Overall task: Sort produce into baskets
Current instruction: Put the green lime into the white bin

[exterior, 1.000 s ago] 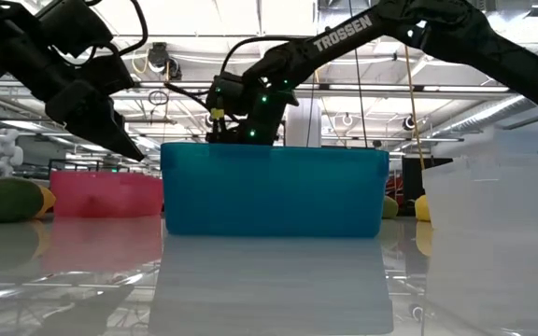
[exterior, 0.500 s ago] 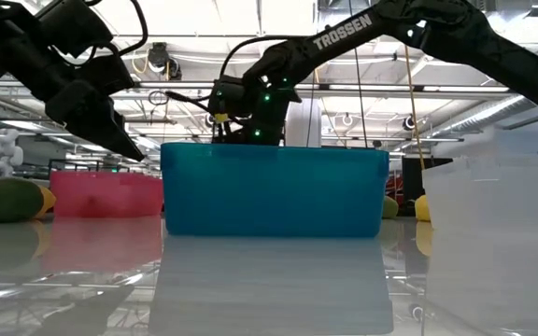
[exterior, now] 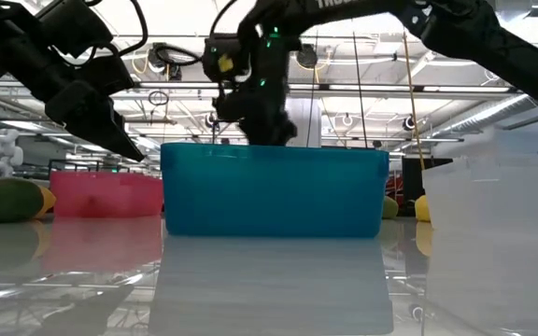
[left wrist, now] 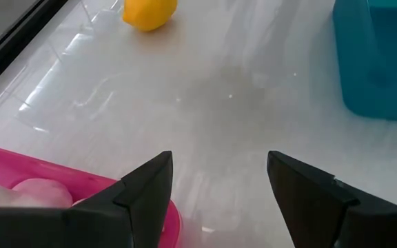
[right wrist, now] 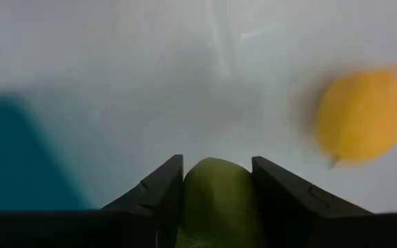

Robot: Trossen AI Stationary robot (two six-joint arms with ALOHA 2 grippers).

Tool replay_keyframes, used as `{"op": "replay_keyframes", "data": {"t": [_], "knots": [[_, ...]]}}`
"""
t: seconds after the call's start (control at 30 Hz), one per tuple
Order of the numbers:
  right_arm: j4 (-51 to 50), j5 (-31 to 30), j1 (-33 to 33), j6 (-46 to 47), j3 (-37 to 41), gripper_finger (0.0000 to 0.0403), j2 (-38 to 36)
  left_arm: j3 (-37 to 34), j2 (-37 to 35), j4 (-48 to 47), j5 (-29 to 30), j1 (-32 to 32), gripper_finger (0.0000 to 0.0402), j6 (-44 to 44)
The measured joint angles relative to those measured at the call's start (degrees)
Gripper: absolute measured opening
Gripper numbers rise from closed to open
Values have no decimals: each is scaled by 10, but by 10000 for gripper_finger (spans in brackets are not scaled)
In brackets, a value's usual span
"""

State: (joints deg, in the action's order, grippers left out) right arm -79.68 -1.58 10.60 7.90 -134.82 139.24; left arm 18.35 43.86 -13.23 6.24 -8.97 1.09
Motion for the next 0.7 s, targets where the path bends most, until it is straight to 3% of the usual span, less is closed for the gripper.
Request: {"op": "replay_keyframes", "data": {"t": [0.23, 0.5, 0.7], "knots": [[-101, 11, -47, 18, 2, 157, -13, 0, 0, -9, 0, 0, 244, 0], [-104, 16, -129, 47, 2, 157, -61, 0, 0, -10, 0, 0, 244, 1], [-103, -64, -188, 120, 34, 157, -125, 0, 0, -16, -2, 1, 244, 12]]}}
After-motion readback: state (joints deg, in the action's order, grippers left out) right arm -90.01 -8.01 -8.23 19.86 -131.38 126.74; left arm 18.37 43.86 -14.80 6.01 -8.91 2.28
